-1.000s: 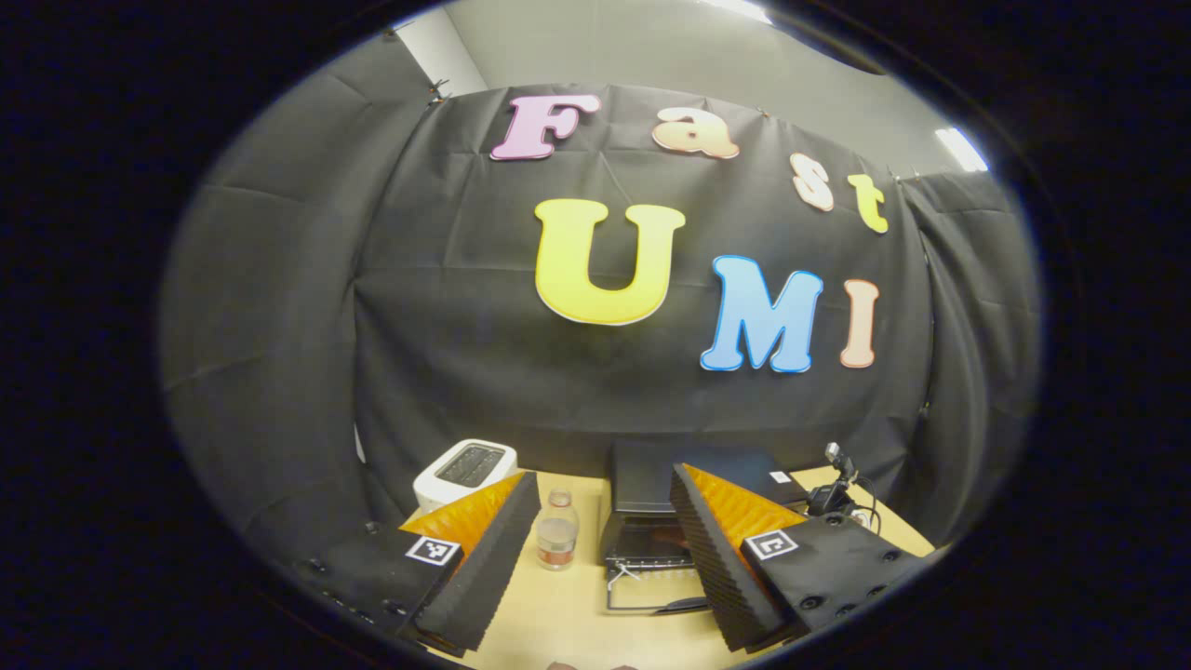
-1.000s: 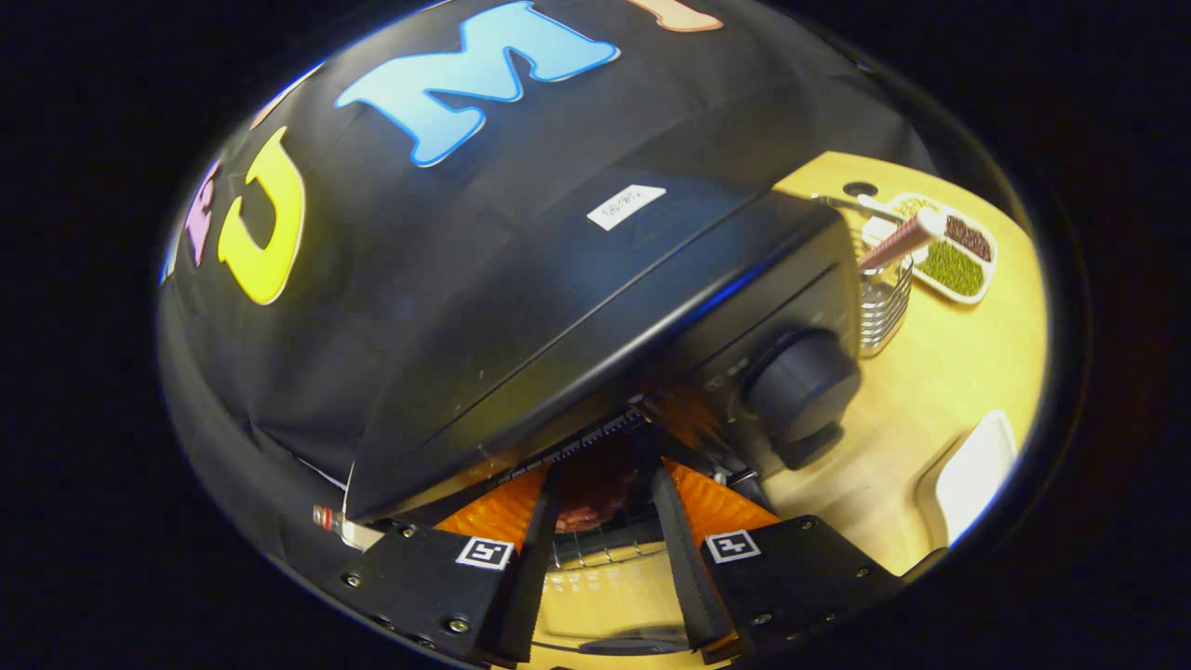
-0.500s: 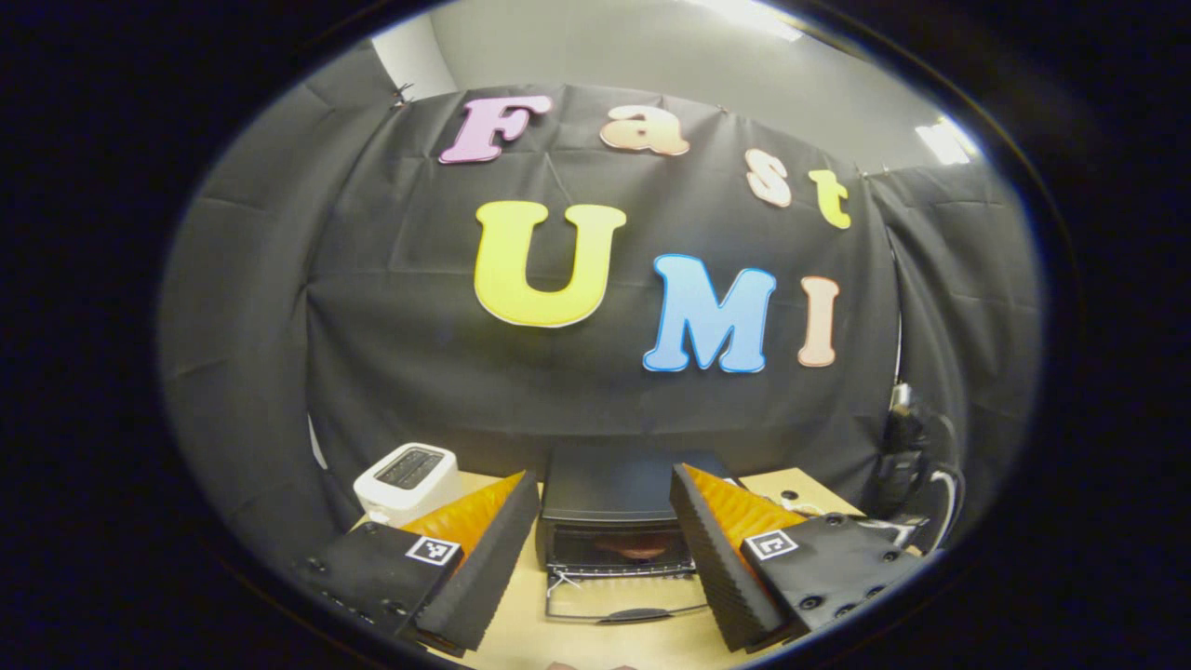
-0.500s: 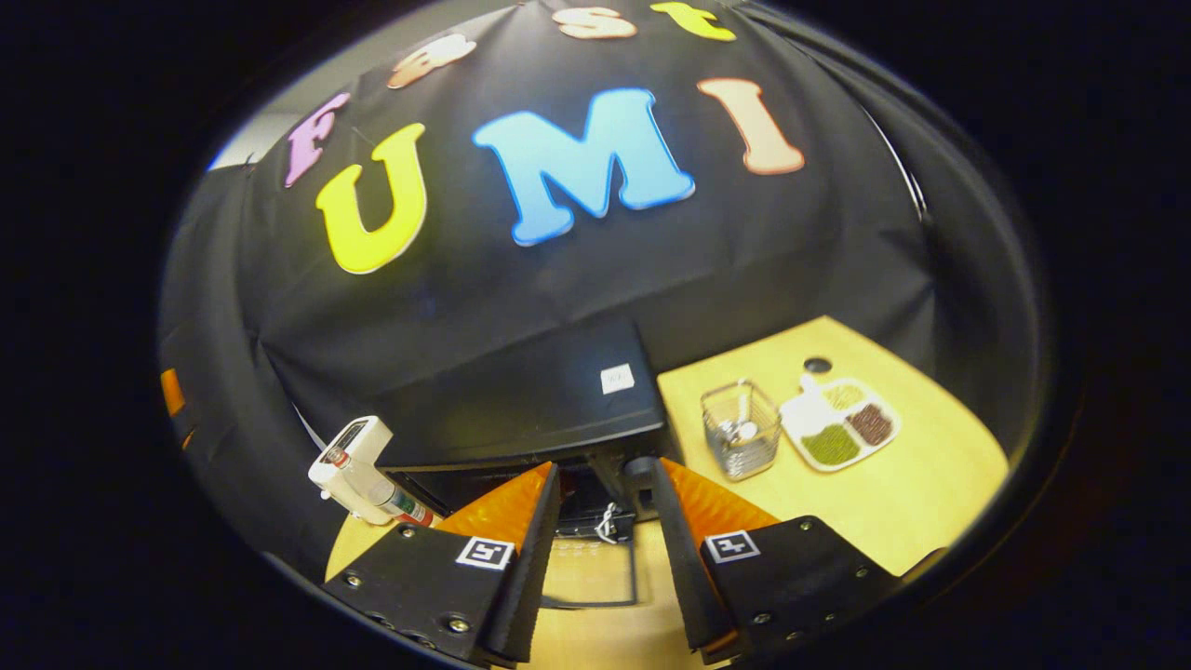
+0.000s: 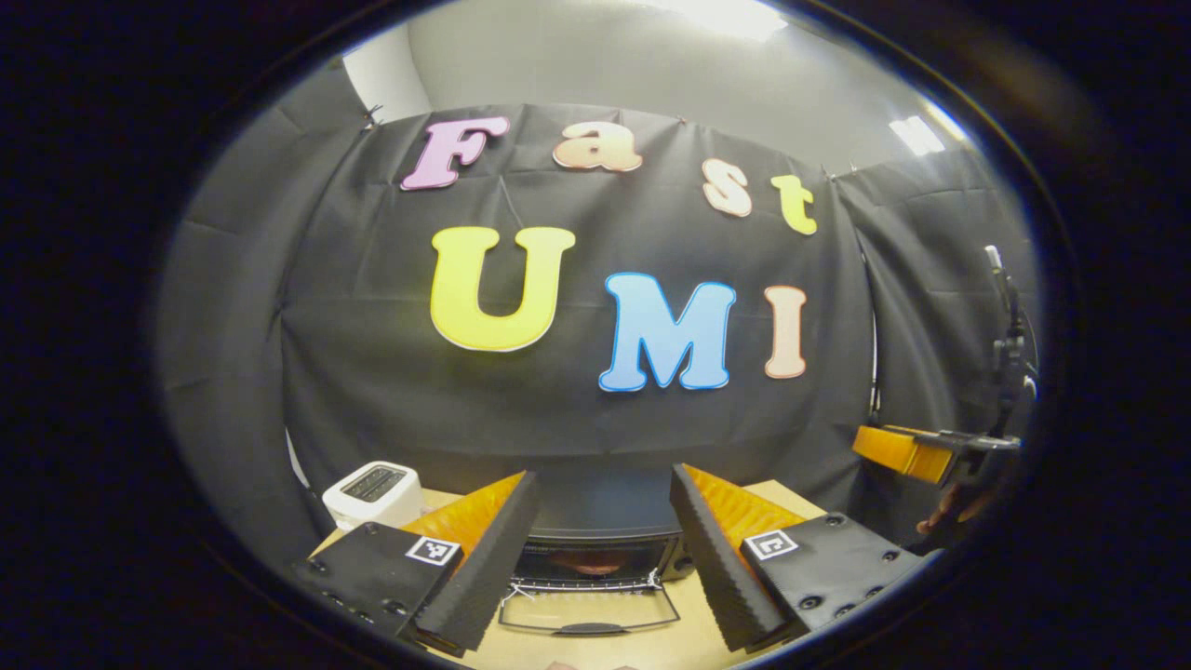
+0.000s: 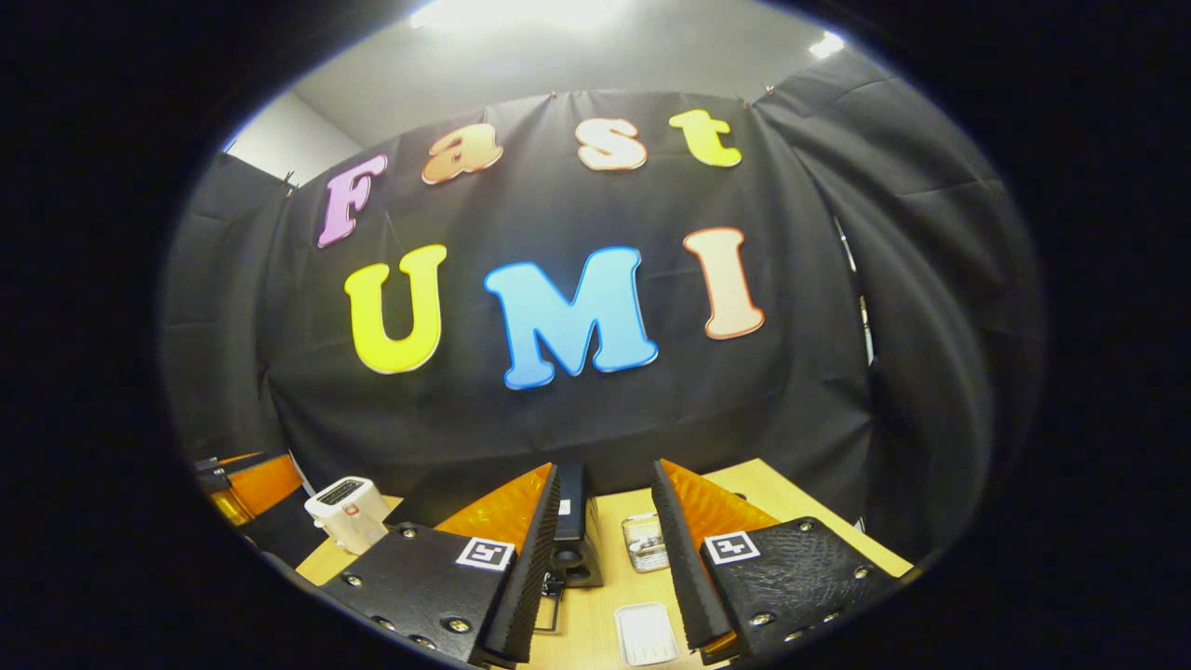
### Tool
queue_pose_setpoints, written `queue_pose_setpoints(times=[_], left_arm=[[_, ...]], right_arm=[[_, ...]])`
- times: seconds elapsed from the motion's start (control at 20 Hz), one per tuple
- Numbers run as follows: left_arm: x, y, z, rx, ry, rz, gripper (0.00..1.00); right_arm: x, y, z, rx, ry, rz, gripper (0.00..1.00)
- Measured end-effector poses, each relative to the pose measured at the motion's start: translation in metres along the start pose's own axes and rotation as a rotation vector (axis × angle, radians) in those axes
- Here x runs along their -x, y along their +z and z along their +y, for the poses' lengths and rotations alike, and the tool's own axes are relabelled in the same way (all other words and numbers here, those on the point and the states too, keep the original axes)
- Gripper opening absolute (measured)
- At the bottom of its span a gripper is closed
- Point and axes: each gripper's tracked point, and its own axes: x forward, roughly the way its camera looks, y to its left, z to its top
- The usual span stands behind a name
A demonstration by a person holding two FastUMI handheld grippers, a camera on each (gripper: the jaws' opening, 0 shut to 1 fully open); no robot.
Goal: Open the electric oven with the left hand, put the food in, and close the electric oven.
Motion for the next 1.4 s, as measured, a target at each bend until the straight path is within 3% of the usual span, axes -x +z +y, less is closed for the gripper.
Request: queue_pose_setpoints(times=[0.25, 0.3, 0.35, 0.4, 0.45, 0.65, 0.7, 0.8, 0.85, 0.9, 1.0, 1.05, 1.1, 1.15, 1.2, 1.3, 1.4], left_arm=[[-0.004, 0.002, -0.021, 0.0, -0.02, -0.008, 1.0], [-0.007, -0.003, -0.024, 0.006, -0.02, 0.009, 1.0], [-0.009, -0.012, -0.025, 0.017, -0.018, 0.035, 0.91], [-0.011, -0.022, -0.025, 0.025, -0.01, 0.07, 0.92], [-0.024, -0.037, -0.023, 0.03, -0.002, 0.103, 0.94], [-0.033, -0.093, -0.026, 0.045, 0.006, 0.271, 0.95], [-0.034, -0.112, -0.026, 0.056, 0.008, 0.325, 0.91], [-0.033, -0.151, -0.028, 0.079, 0.004, 0.44, 1.0], [-0.024, -0.164, -0.031, 0.086, -0.006, 0.491, 0.91], [-0.025, -0.181, -0.032, 0.087, -0.015, 0.538, 1.0], [-0.022, -0.21, -0.027, 0.076, -0.003, 0.616, 1.0], [-0.021, -0.222, -0.024, 0.072, 0.004, 0.645, 1.0], [-0.024, -0.234, -0.022, 0.068, 0.013, 0.668, 0.92], [-0.025, -0.245, -0.019, 0.064, 0.019, 0.69, 1.0], [-0.025, -0.256, -0.016, 0.059, 0.023, 0.712, 0.96], [-0.026, -0.279, -0.01, 0.054, 0.031, 0.758, 1.0], [-0.027, -0.301, -0.005, 0.052, 0.034, 0.804, 0.96]], right_arm=[[0.021, 0.021, -0.015, 0.03, 0.012, -0.058, 0.64], [0.023, 0.021, -0.016, 0.035, 0.015, -0.055, 0.72], [0.024, 0.019, -0.016, 0.042, 0.019, -0.048, 0.76], [0.027, 0.019, -0.019, 0.052, 0.015, -0.043, 0.8], [0.025, 0.017, -0.021, 0.055, 0.012, -0.044, 0.94], [0.026, 0.012, -0.028, 0.072, 0.0, -0.047, 0.95], [0.026, 0.011, -0.029, 0.076, -0.001, -0.044, 0.95], [0.026, 0.008, -0.035, 0.077, -0.004, -0.029, 0.95], [0.026, 0.004, -0.037, 0.076, -0.004, -0.018, 0.95], [0.026, 0.0, -0.039, 0.072, -0.002, -0.007, 0.95], [0.024, -0.014, -0.045, 0.064, -0.001, 0.032, 0.95], [0.022, -0.022, -0.051, 0.058, -0.007, 0.056, 0.95], [0.023, -0.03, -0.056, 0.051, -0.014, 0.078, 0.95], [0.023, -0.039, -0.061, 0.044, -0.023, 0.097, 0.95], [0.024, -0.046, -0.066, 0.04, -0.031, 0.116, 0.95], [0.025, -0.056, -0.074, 0.039, -0.041, 0.146, 0.95], [0.026, -0.062, -0.08, 0.036, -0.052, 0.163, 0.95]])
